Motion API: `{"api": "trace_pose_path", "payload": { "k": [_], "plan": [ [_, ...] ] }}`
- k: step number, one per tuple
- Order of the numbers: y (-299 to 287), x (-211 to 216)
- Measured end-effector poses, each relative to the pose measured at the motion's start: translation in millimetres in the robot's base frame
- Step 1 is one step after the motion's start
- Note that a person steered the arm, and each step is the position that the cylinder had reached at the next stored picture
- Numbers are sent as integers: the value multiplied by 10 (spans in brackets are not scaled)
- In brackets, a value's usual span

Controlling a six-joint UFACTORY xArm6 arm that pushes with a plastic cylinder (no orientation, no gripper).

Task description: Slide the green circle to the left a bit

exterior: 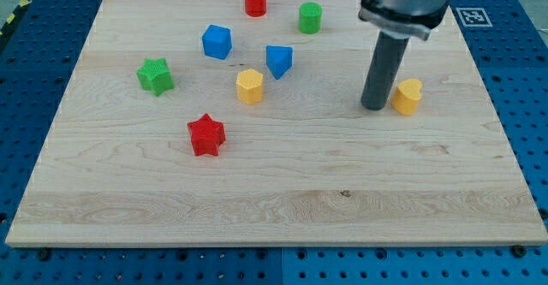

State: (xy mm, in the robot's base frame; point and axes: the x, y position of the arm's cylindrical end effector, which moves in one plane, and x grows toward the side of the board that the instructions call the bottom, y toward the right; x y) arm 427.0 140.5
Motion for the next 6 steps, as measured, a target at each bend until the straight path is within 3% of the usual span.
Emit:
{"api": "trace_pose_path", "payload": {
  "k": [2,3,4,5,6],
  "plan": [
    [292,-1143],
    [280,-1303],
    [-161,-1350],
    [-655,-1701],
    [-702,-1958]
  ]
}}
